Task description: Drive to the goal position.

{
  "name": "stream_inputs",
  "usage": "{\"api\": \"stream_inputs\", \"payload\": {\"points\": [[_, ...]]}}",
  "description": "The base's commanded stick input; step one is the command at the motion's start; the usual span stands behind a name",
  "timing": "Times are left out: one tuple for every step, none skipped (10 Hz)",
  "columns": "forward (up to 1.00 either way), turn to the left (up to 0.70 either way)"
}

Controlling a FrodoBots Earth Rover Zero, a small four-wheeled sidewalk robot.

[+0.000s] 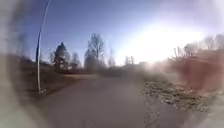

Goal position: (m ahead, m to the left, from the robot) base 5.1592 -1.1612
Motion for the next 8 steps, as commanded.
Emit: {"api": "stream_inputs", "payload": {"points": [[0.70,0.00],[0.70,0.00],[0.70,0.00],[0.70,0.00],[0.70,0.00],[0.70,0.00],[0.70,0.00],[0.70,0.00]]}}
